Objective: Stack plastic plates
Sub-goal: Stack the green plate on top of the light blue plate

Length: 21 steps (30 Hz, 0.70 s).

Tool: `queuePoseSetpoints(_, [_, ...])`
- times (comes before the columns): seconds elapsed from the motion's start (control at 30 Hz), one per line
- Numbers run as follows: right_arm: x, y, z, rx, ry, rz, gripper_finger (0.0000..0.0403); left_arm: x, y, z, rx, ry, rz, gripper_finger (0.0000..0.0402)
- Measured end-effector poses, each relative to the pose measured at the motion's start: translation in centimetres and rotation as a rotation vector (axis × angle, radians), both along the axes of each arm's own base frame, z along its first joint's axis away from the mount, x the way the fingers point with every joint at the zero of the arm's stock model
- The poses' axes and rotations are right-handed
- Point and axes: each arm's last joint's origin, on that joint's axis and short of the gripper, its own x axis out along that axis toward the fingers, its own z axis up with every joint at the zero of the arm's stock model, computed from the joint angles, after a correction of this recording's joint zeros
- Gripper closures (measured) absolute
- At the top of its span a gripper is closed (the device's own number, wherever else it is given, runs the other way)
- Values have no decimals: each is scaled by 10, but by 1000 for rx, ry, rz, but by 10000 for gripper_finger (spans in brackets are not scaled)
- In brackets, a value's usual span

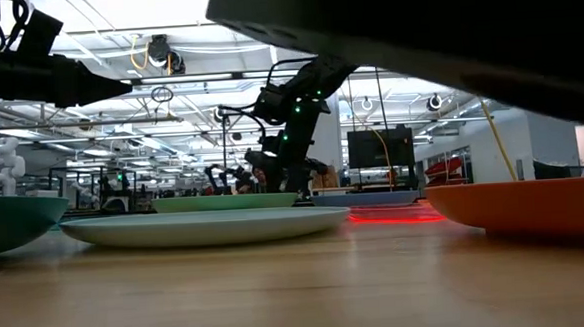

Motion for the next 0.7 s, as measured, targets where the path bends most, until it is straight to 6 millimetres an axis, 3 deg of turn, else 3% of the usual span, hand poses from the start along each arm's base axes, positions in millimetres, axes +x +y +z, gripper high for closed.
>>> queuePoseSetpoints(0.2, [2, 3, 0, 10, -4, 11, 243, 0, 0, 0, 0, 4, 1, 289])
queuePoseSetpoints(0.7, [4, 3, 1, 31, -50, 4, 395, 0, 0, 0, 0, 4, 1, 289])
